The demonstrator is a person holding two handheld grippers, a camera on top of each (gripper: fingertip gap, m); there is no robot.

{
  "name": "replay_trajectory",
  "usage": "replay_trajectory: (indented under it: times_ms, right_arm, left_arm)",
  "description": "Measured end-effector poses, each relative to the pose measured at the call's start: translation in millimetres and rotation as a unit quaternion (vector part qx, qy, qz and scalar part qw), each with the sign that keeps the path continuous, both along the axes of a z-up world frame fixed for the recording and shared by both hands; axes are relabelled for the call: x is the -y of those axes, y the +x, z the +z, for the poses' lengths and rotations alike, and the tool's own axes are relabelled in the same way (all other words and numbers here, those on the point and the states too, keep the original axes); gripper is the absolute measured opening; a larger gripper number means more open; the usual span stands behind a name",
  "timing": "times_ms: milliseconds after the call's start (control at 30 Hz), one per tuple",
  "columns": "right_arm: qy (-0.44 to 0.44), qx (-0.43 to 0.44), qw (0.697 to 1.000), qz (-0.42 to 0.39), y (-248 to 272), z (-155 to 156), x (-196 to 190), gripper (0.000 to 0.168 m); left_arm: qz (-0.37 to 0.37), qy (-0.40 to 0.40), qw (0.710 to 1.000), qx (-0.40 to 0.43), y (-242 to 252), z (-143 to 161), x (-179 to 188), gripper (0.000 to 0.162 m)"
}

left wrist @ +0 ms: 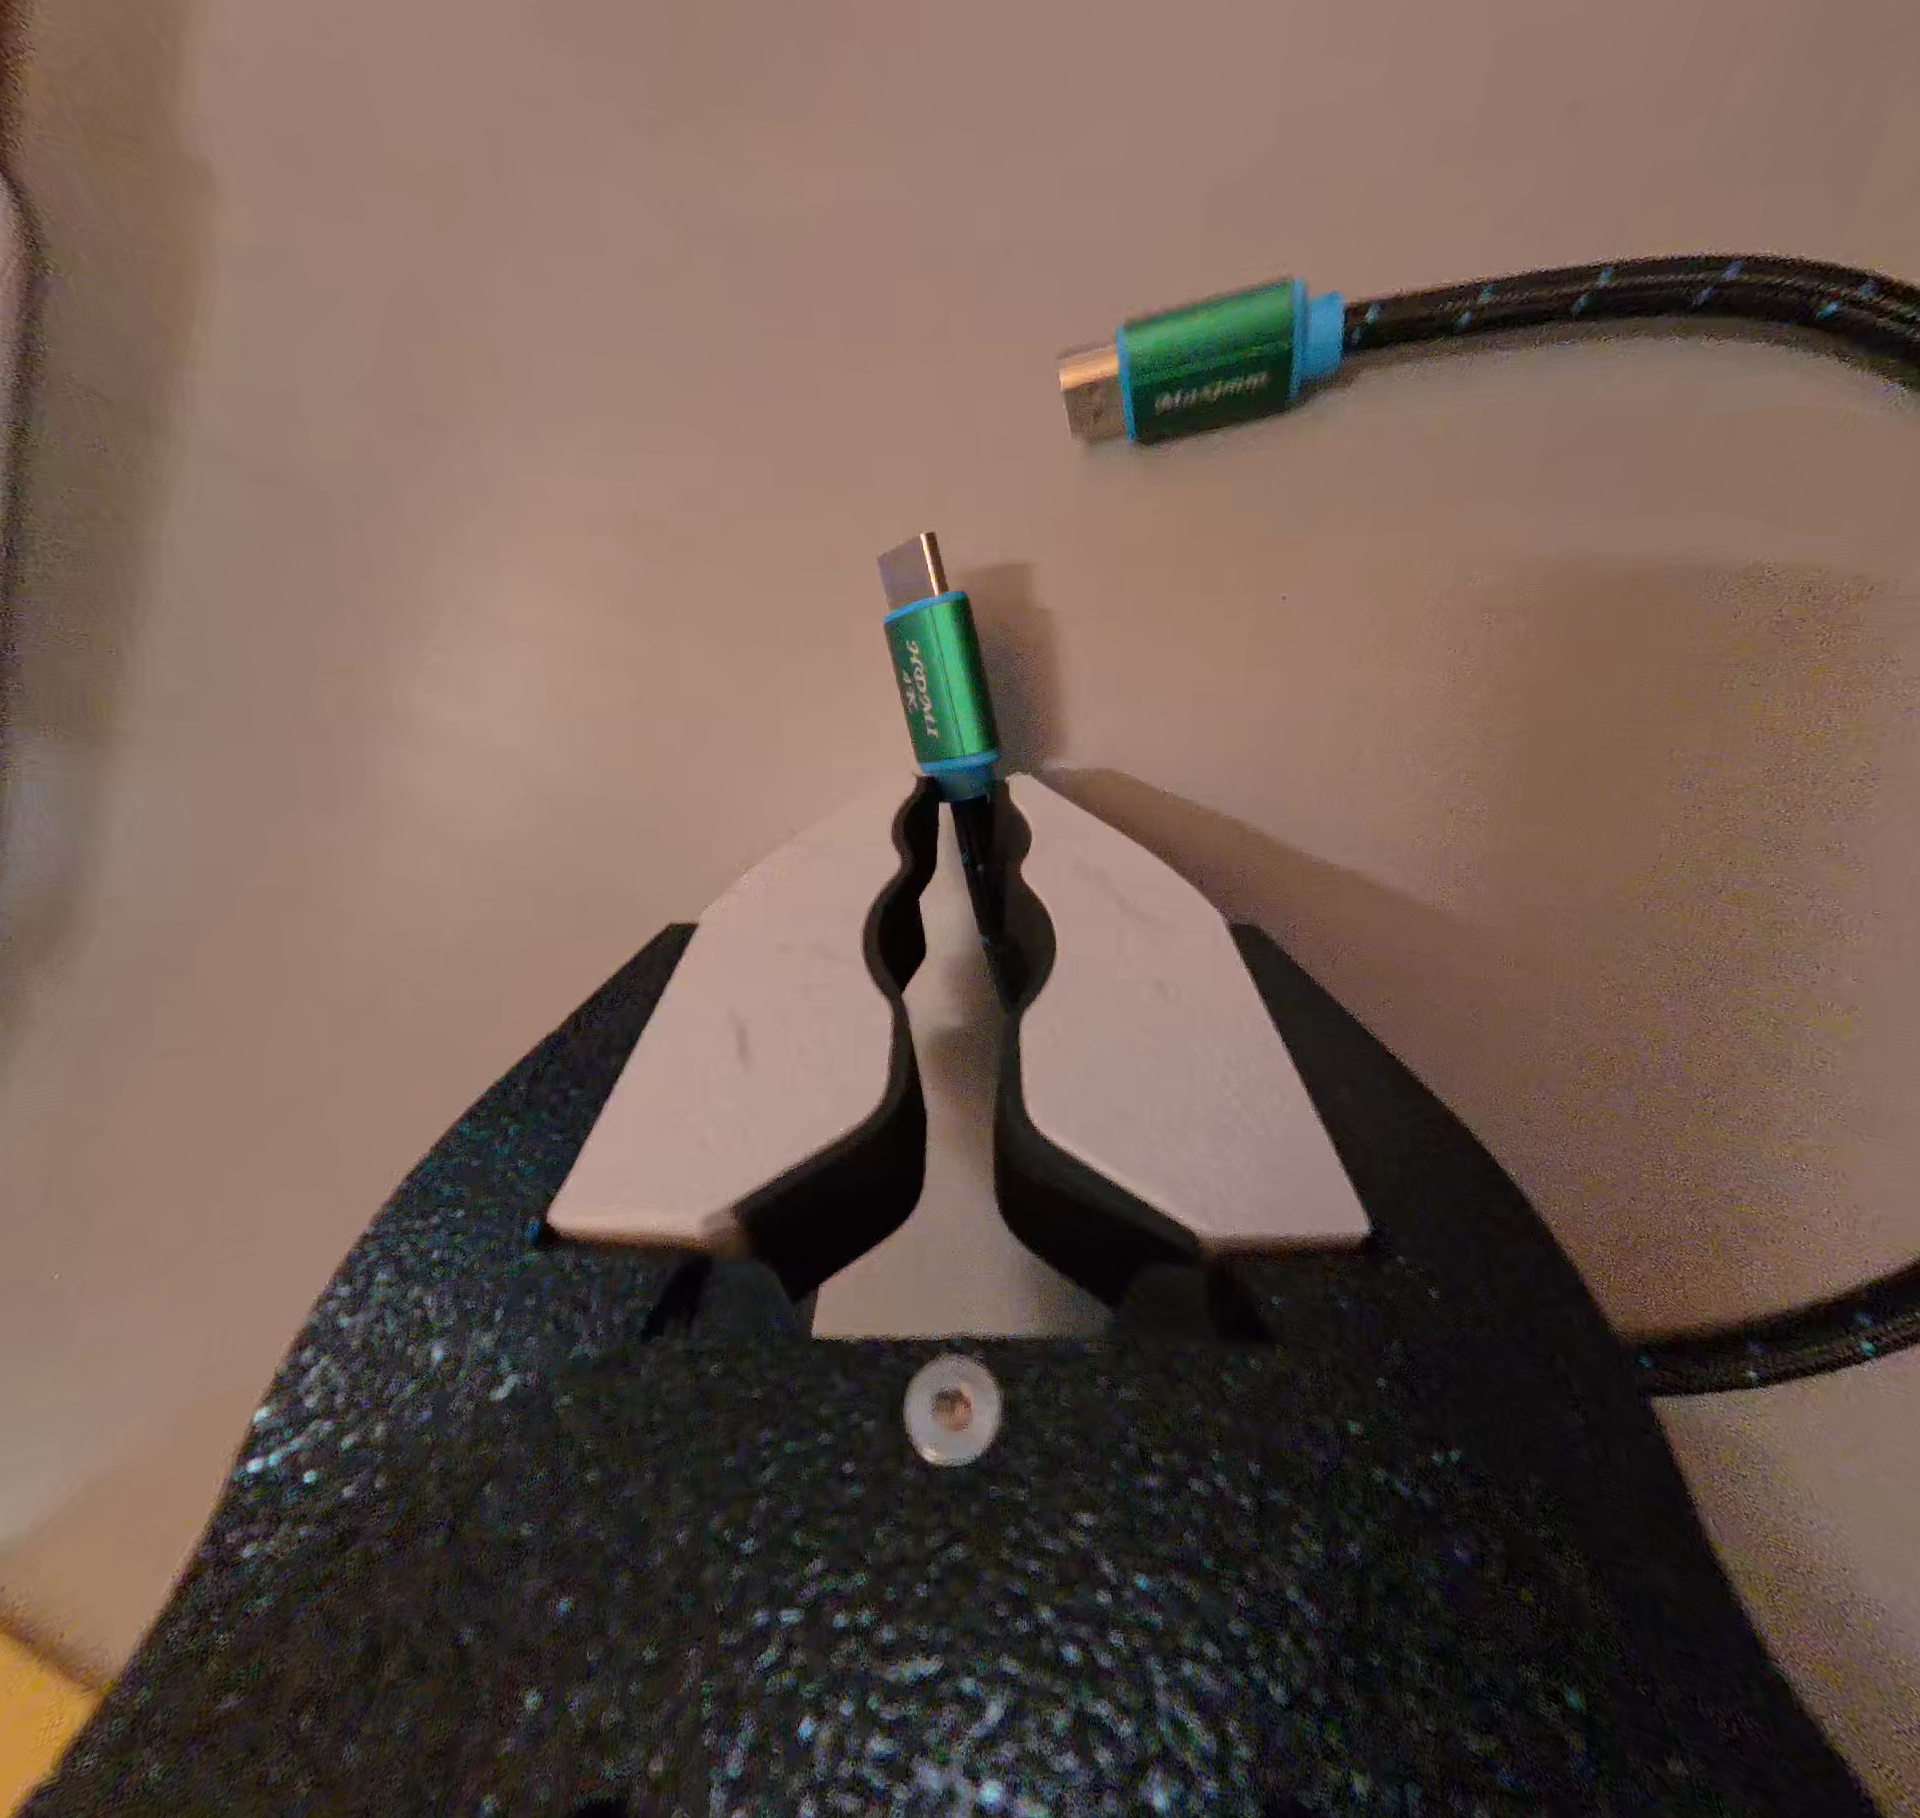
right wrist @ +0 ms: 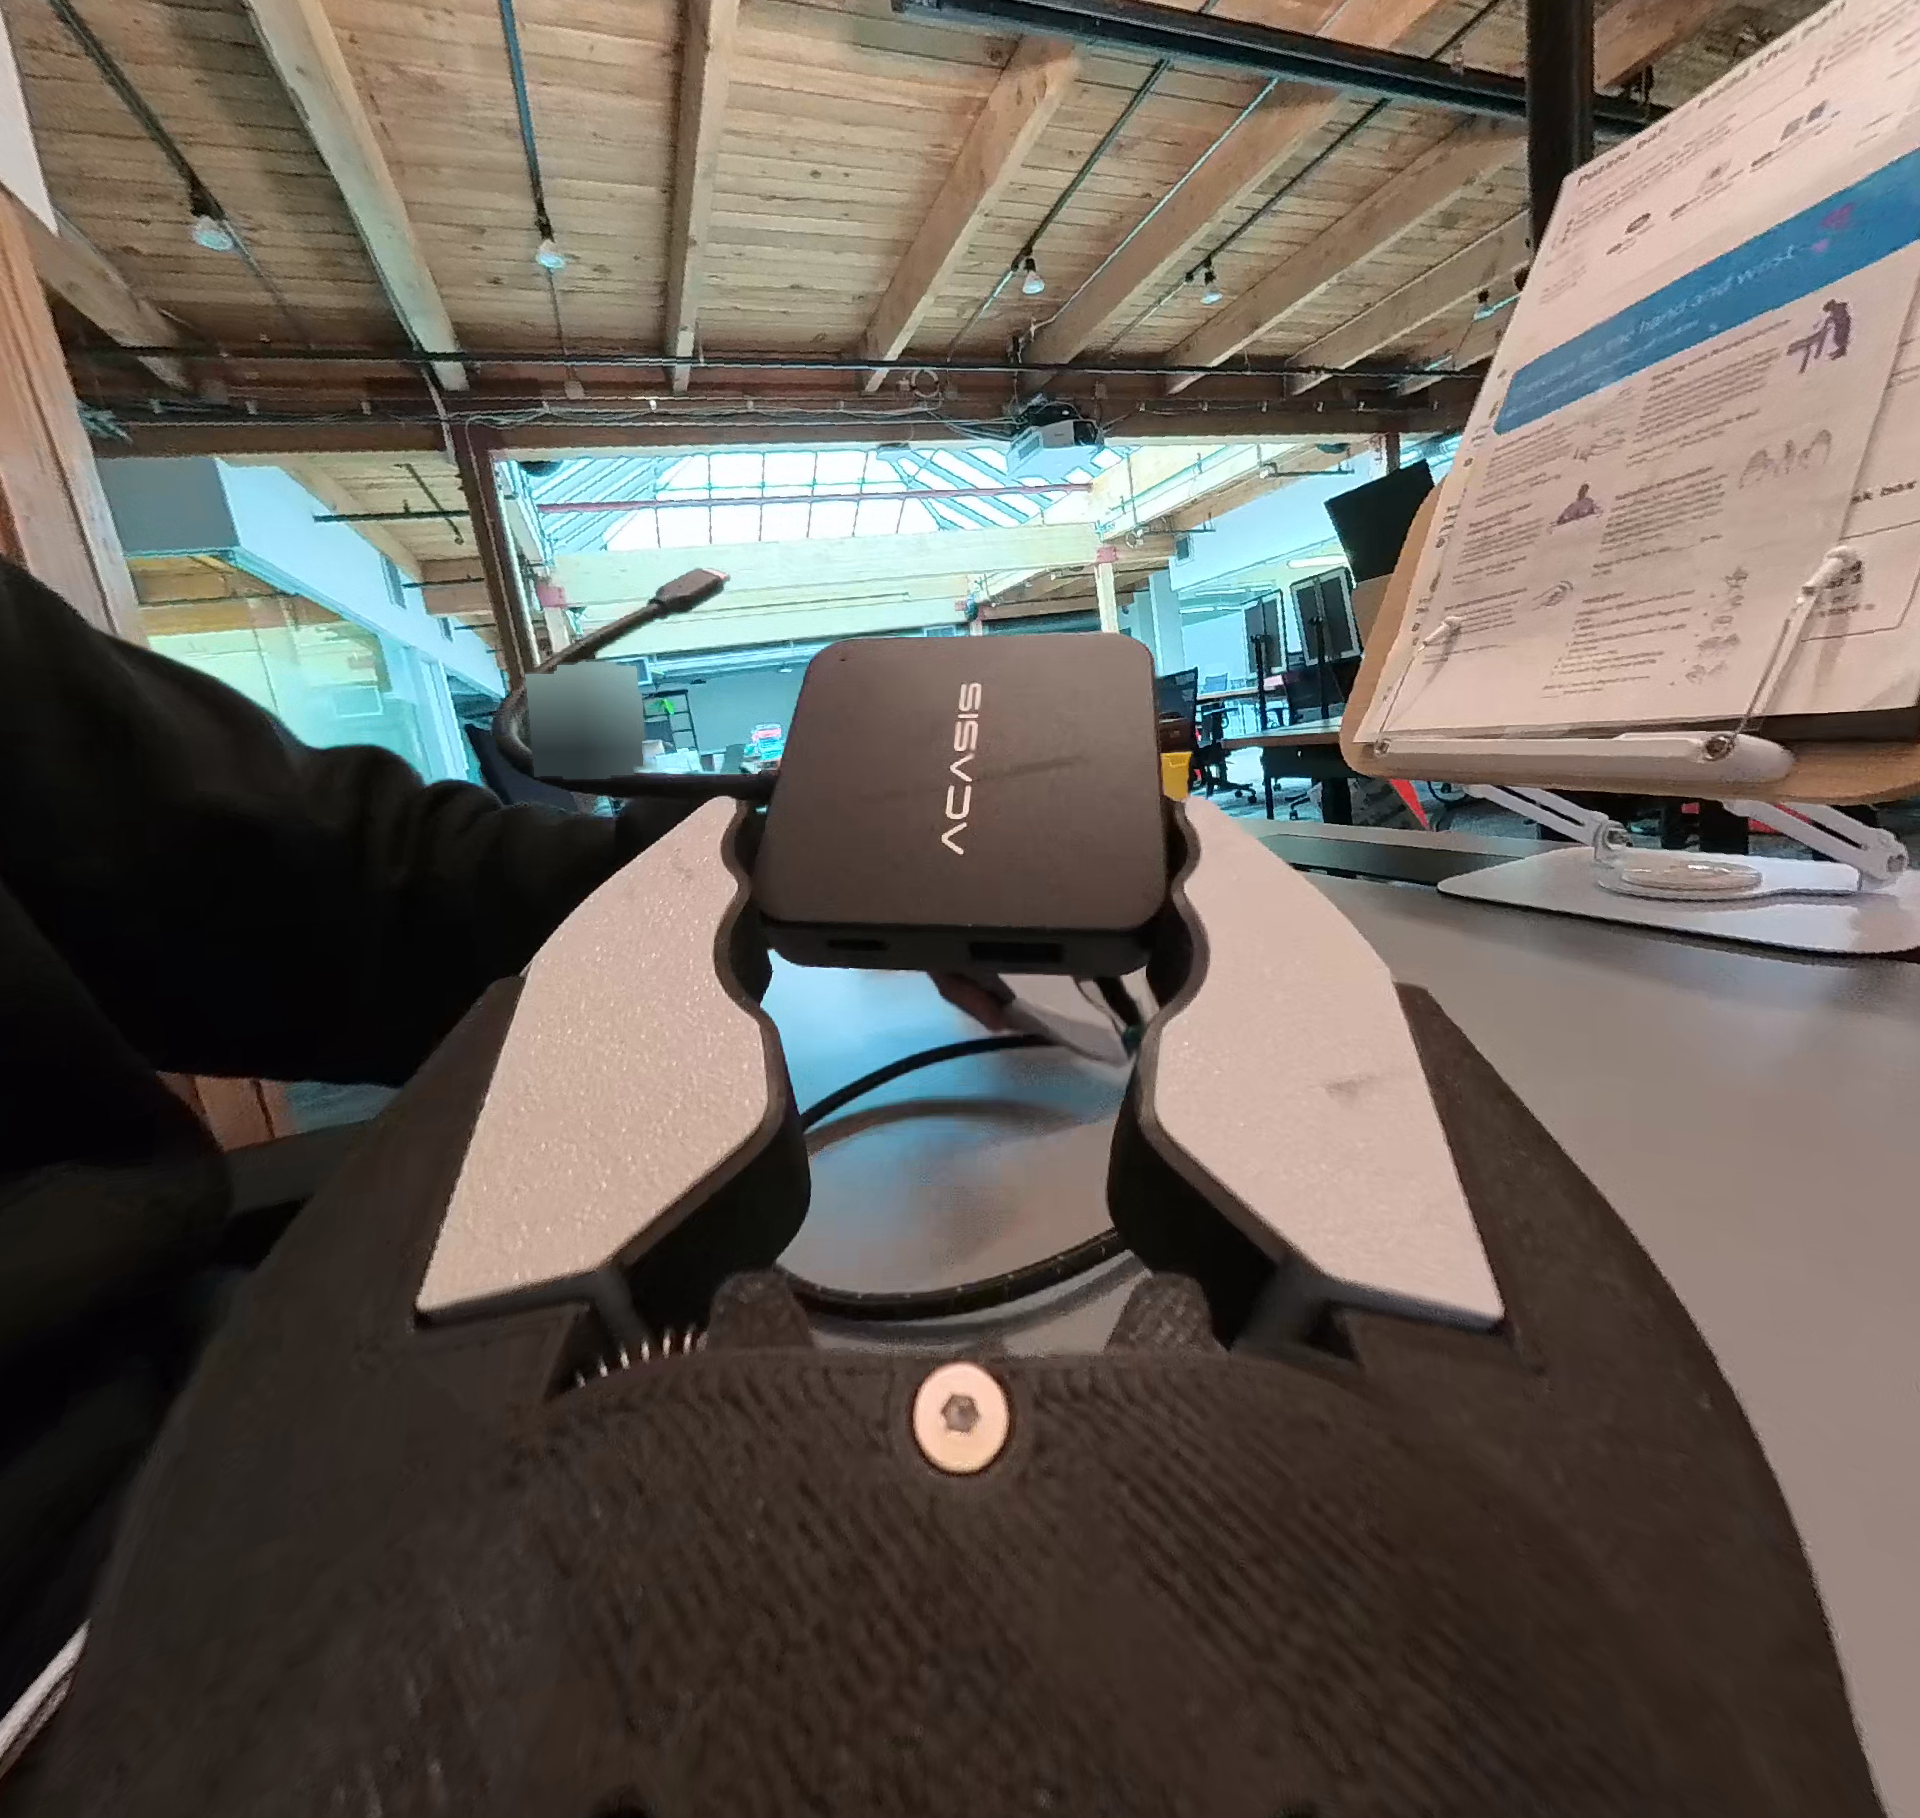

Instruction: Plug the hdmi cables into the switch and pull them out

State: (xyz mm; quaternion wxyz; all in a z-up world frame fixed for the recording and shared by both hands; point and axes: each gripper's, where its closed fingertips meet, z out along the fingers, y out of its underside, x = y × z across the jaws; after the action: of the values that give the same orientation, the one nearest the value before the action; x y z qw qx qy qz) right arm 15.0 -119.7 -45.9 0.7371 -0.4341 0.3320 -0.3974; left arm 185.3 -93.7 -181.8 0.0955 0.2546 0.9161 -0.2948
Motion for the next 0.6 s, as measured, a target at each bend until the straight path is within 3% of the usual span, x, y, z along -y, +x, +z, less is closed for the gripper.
replay_trajectory:
  times_ms: [33,133,233,467,600]
  right_arm:
    - [-0.006,0.003,1.000,0.005,-1,0,-3,0.073]
    - [-0.018,0.000,1.000,0.020,-1,-1,-8,0.073]
    - [-0.026,-0.003,0.999,0.039,-3,-2,-13,0.074]
    - [-0.064,-0.005,0.995,0.070,-15,-1,-18,0.074]
    - [-0.045,0.021,0.994,0.099,-29,7,-16,0.074]
  left_arm:
    - [-0.022,-0.035,0.999,0.017,-3,14,4,0.010]
    - [-0.101,-0.146,0.979,0.101,-16,69,12,0.010]
    - [-0.157,-0.184,0.948,0.206,-27,107,9,0.009]
    - [-0.234,-0.148,0.893,0.354,-48,146,-7,0.009]
    - [-0.242,-0.113,0.860,0.435,-32,166,-8,0.009]
